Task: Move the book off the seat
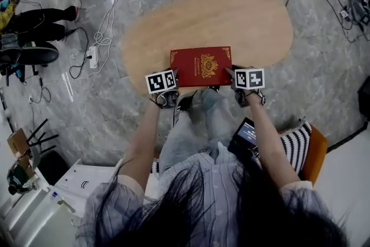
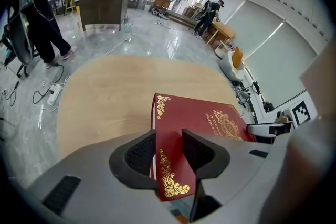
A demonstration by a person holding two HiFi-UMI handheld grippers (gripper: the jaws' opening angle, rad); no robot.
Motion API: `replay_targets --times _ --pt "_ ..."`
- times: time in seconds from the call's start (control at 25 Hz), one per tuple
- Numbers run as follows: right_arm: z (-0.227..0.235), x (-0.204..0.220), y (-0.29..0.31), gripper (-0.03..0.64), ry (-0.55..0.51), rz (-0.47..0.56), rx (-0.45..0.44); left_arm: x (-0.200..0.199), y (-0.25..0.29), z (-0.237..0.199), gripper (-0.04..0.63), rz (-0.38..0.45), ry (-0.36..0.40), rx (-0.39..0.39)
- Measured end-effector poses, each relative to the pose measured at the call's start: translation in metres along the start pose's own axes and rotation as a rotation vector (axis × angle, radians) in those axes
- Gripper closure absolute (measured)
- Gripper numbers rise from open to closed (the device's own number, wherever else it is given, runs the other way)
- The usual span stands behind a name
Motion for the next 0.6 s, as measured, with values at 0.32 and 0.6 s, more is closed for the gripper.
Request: replay_targets --times 0.32,0.6 --pt "0.020 0.018 0.034 0.480 0.036 -0.085 0.021 0.021 0.033 -0.016 0.433 -0.118 -0.003 -0.024" --pt "0.027 0.019 0.043 0.561 -0.011 -0.088 0.066 0.023 0.043 0.000 0.545 -0.184 0.349 -0.080"
Point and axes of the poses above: the fingertips, and each gripper's own axes: y forward along the fingers, z to its right, x out of its underside, the point moved 5 cm from there along -y, backward along the fingers, and after that the axes turned 6 degrees about y, right-handed, at the moved point
